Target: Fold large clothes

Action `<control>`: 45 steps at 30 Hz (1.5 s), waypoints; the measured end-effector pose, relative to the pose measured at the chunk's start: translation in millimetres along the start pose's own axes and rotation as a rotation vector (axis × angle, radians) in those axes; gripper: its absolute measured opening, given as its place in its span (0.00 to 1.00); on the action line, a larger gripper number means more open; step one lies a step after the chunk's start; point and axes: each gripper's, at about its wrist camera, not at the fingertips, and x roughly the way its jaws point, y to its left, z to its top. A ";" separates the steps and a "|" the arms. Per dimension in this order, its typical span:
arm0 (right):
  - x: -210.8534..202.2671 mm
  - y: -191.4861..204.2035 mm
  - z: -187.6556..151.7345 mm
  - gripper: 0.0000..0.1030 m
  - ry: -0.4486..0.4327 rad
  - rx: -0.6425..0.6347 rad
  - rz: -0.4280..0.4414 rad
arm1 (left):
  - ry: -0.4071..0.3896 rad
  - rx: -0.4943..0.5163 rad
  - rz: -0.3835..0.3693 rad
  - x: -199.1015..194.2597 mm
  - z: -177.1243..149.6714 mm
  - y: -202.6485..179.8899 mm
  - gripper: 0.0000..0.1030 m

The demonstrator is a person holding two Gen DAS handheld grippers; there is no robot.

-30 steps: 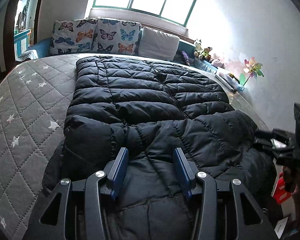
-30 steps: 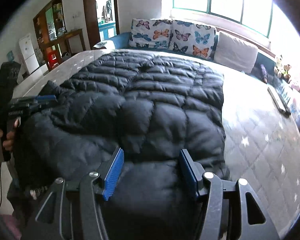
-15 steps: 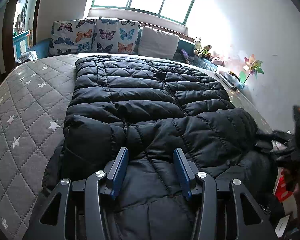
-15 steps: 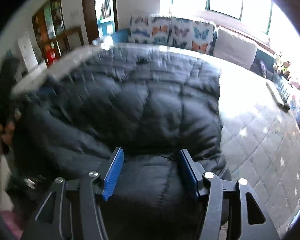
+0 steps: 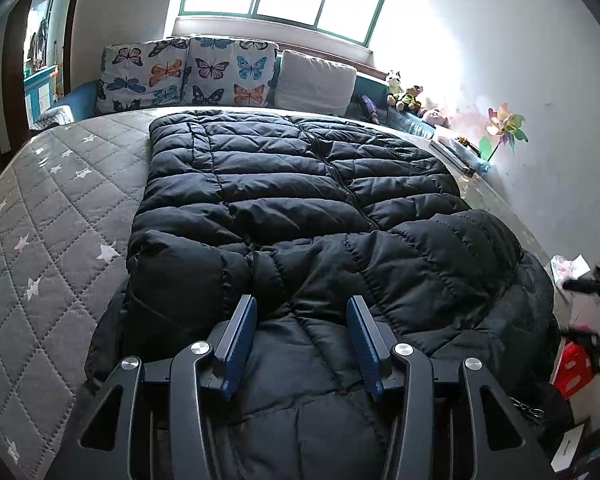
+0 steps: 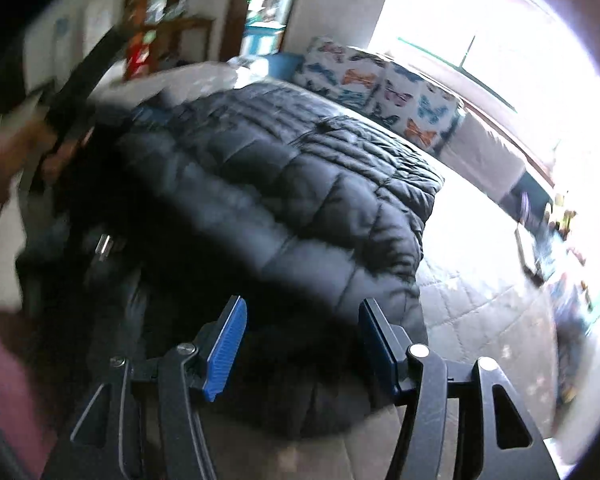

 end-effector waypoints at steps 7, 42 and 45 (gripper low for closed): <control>-3.9 44.9 -38.7 0.62 0.058 -0.238 0.044 | 0.006 0.006 0.008 1.4 0.8 0.7 0.50; -31.2 44.3 39.6 0.21 -0.289 0.065 0.115 | 0.257 -0.070 -0.350 -11.7 47.1 53.6 0.59; -29.2 31.9 49.2 0.20 -0.322 0.113 0.100 | 0.287 -0.146 -0.411 -11.7 56.3 72.1 0.59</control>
